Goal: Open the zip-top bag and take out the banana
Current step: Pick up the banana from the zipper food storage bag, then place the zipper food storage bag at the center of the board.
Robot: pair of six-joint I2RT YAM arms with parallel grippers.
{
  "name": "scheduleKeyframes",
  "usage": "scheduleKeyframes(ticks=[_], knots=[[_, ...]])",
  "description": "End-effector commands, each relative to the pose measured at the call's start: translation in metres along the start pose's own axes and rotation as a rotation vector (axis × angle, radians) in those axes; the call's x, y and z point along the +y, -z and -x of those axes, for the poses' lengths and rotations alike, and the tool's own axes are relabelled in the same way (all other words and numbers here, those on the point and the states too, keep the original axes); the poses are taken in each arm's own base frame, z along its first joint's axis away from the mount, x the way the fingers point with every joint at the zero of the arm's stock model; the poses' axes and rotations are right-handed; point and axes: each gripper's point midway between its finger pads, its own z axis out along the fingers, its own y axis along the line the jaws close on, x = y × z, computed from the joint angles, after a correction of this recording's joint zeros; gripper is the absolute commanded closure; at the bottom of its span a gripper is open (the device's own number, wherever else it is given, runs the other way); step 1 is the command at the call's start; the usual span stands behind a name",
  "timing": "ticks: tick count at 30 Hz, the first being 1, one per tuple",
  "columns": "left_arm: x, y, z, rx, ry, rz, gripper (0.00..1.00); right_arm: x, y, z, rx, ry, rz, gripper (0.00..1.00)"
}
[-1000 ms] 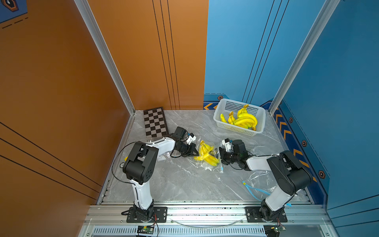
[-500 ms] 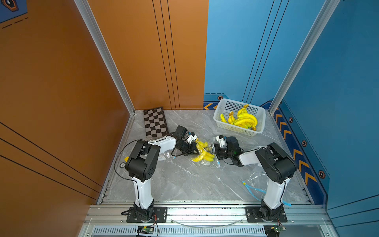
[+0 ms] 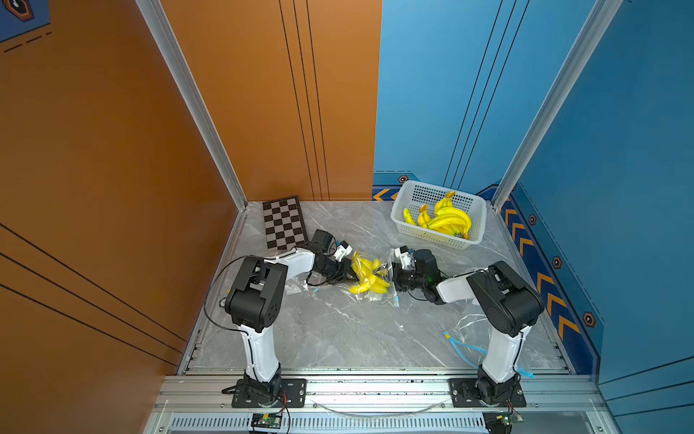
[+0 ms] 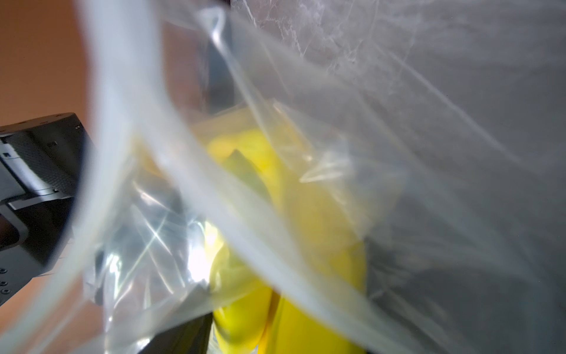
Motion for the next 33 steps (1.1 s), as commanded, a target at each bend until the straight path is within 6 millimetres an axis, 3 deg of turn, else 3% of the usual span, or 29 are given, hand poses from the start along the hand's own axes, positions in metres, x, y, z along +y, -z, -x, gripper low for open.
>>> scheduleKeyframes(ticks=[1,6,11,15,18,24,31,33], knots=[[0.011,0.026,-0.004,-0.035,0.01,0.052,1.0,-0.007,0.013,-0.012,0.03,-0.032,-0.039,0.49],[0.041,0.062,-0.003,-0.108,0.028,0.195,1.0,-0.005,0.036,-0.015,0.039,-0.021,-0.077,0.49],[0.053,0.094,0.009,-0.207,0.054,0.249,1.0,-0.007,0.067,-0.02,0.065,-0.016,-0.141,0.49],[0.034,0.1,0.022,-0.251,0.037,0.154,1.0,-0.005,0.091,-0.023,0.062,0.004,-0.167,0.49],[0.029,0.105,0.026,-0.28,0.011,0.181,1.0,-0.007,0.102,-0.028,0.081,-0.009,-0.182,0.49],[0.059,0.161,0.036,-0.45,0.097,0.306,1.0,-0.014,0.144,-0.04,0.087,-0.047,-0.253,0.49],[0.069,0.179,0.055,-0.5,0.085,0.378,1.0,0.001,0.177,-0.053,0.153,-0.079,-0.247,0.49],[0.068,0.183,0.057,-0.515,0.097,0.383,1.0,0.011,0.186,-0.046,0.124,-0.067,-0.235,0.49]])
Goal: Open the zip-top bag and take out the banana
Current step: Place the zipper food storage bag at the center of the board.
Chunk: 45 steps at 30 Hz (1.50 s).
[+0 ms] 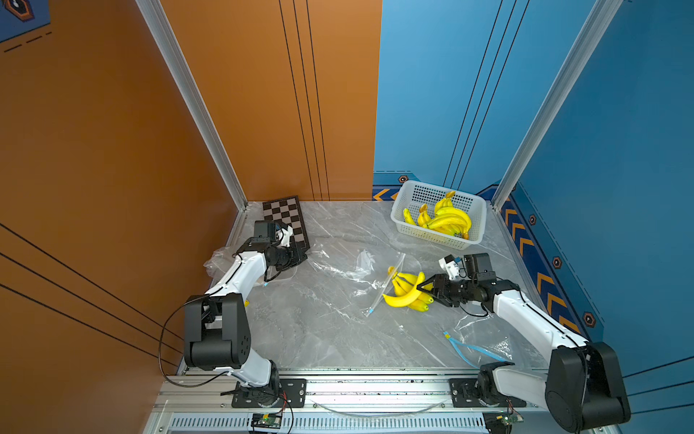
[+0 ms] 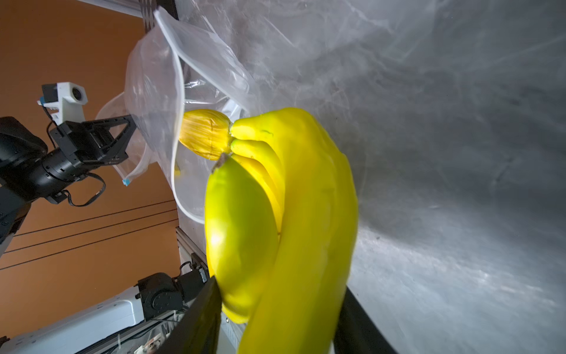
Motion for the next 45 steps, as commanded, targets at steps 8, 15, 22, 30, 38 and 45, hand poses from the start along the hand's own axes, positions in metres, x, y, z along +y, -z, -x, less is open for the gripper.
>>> scheduleKeyframes(ticks=[8,15,22,30,38,45], knots=[[0.036,0.031,0.008,-0.106,0.046,0.196,1.0,0.031,0.066,0.05,-0.142,0.018,0.033,0.49],[-0.006,0.016,-0.015,-0.031,0.024,0.02,0.96,0.05,0.094,0.163,-0.345,0.03,0.068,0.49],[-0.04,0.024,-0.024,-0.048,-0.022,-0.03,0.01,0.037,0.092,0.273,-0.46,0.029,0.025,0.49],[-0.041,0.058,-0.014,-0.106,-0.027,0.001,0.02,-0.022,0.096,0.337,-0.574,0.054,-0.163,0.0],[-0.057,0.087,-0.019,-0.157,-0.141,0.051,0.02,-0.04,0.168,0.308,-0.715,0.018,-0.293,0.0],[-0.021,0.098,-0.036,-0.266,-0.251,0.256,0.02,-0.017,0.177,0.2,-0.886,0.333,-0.313,0.0]])
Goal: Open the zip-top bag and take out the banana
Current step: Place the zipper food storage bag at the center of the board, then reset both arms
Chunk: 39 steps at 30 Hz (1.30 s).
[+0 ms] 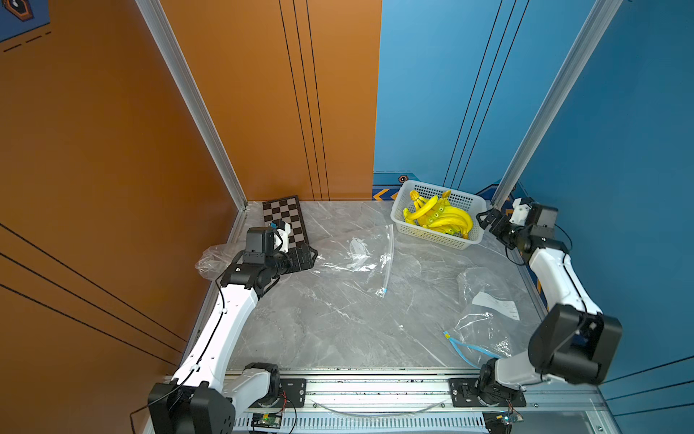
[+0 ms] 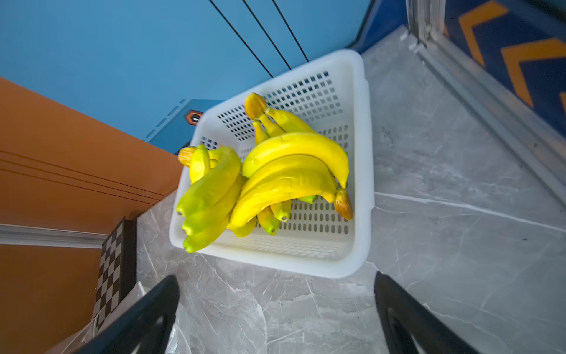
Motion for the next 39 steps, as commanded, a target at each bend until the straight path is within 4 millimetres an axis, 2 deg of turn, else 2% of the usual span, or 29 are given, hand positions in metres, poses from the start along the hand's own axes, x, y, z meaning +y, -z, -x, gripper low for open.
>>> scheduleKeyframes(ticks=[1,3,4,6,11,15,18,20,23,27,29,31,32,33,39], knots=[[0.05,0.001,-0.012,-0.075,-0.047,0.269,0.02,-0.001,0.011,-0.028,-0.109,0.165,0.018,0.0],[0.07,-0.004,-0.015,-0.149,-0.038,0.329,0.02,-0.003,0.006,-0.058,-0.088,0.216,0.043,0.0],[0.076,-0.01,-0.019,-0.173,-0.057,0.334,0.02,-0.004,0.001,-0.076,-0.067,0.263,0.047,0.0],[0.078,-0.022,-0.021,-0.248,-0.108,0.312,0.02,-0.007,-0.009,-0.095,-0.069,0.332,0.031,0.0],[0.105,-0.025,-0.019,-0.428,-0.185,0.373,0.02,-0.021,-0.033,-0.11,-0.132,0.365,0.031,0.0],[0.108,-0.038,-0.019,-0.471,-0.283,0.368,0.02,-0.029,-0.047,-0.126,-0.135,0.403,0.03,0.0],[0.112,-0.061,-0.027,-0.432,-0.323,0.328,0.02,-0.028,-0.051,-0.126,-0.154,0.455,0.01,0.0],[0.11,-0.07,-0.019,-0.443,-0.322,0.276,0.02,-0.028,-0.061,-0.135,-0.136,0.467,0.038,0.0],[0.107,-0.083,-0.007,-0.473,-0.334,0.211,0.02,-0.027,-0.063,-0.139,-0.116,0.499,0.002,0.0],[0.108,-0.108,-0.019,-0.45,-0.359,0.145,0.02,-0.028,-0.064,-0.139,-0.136,0.509,-0.018,0.0],[0.112,-0.115,-0.014,-0.444,-0.344,0.147,0.02,-0.03,-0.065,-0.139,-0.146,0.51,-0.041,0.0],[0.122,-0.114,-0.012,-0.443,-0.309,0.213,0.02,-0.035,-0.065,-0.145,-0.173,0.521,-0.064,0.0],[0.129,-0.111,-0.009,-0.455,-0.285,0.26,0.02,-0.037,-0.065,-0.14,-0.211,0.504,-0.076,0.0],[0.134,-0.109,-0.009,-0.461,-0.268,0.29,0.02,-0.046,-0.064,-0.141,-0.169,0.498,-0.135,0.0],[0.126,-0.112,-0.009,-0.452,-0.31,0.289,0.02,-0.046,-0.065,-0.136,-0.206,0.497,-0.171,0.0]])
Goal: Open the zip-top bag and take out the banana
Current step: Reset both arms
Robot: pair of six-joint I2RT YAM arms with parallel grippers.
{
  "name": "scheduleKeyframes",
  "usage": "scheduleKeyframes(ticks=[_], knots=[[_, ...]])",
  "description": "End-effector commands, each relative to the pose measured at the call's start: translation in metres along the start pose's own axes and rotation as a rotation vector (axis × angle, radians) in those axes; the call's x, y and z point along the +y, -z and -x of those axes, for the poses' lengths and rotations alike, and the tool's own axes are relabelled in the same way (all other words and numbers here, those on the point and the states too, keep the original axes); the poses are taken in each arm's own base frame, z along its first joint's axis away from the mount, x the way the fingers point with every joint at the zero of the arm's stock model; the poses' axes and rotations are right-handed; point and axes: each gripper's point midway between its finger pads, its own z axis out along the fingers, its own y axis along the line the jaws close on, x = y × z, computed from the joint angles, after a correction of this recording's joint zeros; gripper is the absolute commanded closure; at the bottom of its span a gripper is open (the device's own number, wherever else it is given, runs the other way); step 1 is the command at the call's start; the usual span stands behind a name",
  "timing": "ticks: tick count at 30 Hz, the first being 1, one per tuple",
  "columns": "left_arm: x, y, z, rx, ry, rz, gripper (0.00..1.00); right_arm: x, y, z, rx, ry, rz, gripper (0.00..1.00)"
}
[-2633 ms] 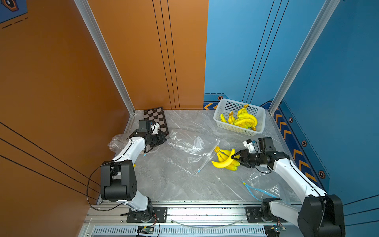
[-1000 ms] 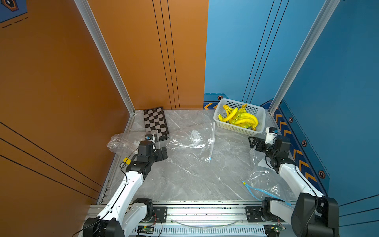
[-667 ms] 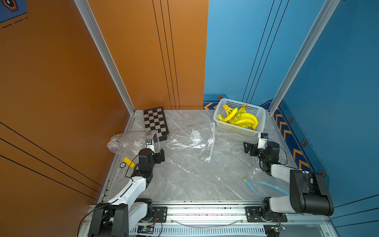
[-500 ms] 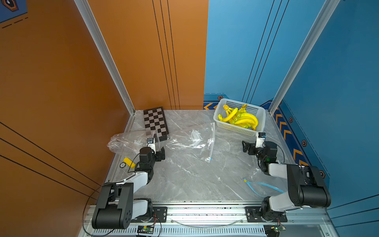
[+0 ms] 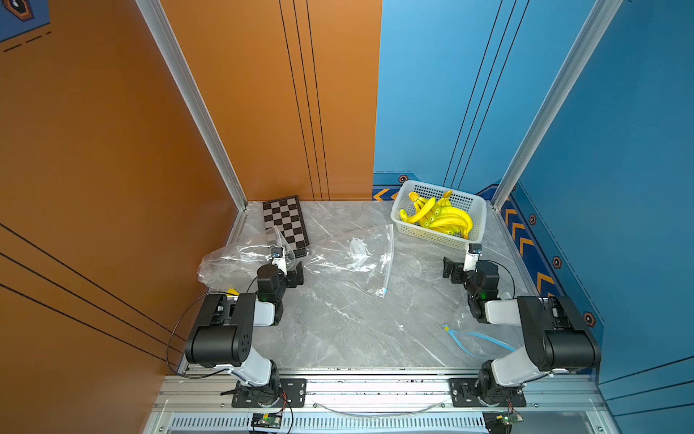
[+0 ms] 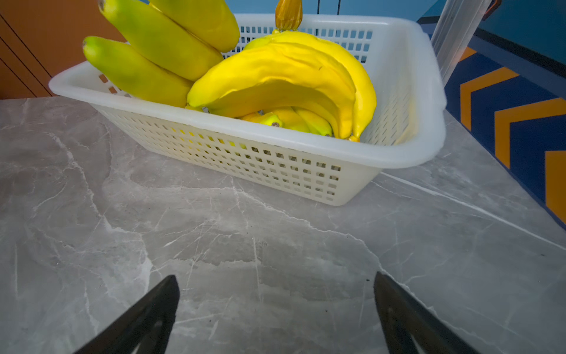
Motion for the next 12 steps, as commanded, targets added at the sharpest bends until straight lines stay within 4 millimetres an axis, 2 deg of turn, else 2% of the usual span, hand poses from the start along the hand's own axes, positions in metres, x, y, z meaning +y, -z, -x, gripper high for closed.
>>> scheduleKeyframes(ticks=[1,8,12], knots=[[-0.0046,-0.0018,0.0135,-0.037,-0.032,0.0,0.02,-0.0083,0.0003,0.0008,-0.003,0.01,-0.058,0.0],[-0.0106,-0.0036,0.012,-0.027,-0.048,-0.027,0.02,-0.0082,0.0004,0.0018,-0.013,0.01,-0.059,0.0],[-0.0035,-0.0023,0.0122,-0.028,-0.037,0.023,0.02,-0.0082,0.0003,0.0023,-0.017,0.008,-0.059,0.0]])
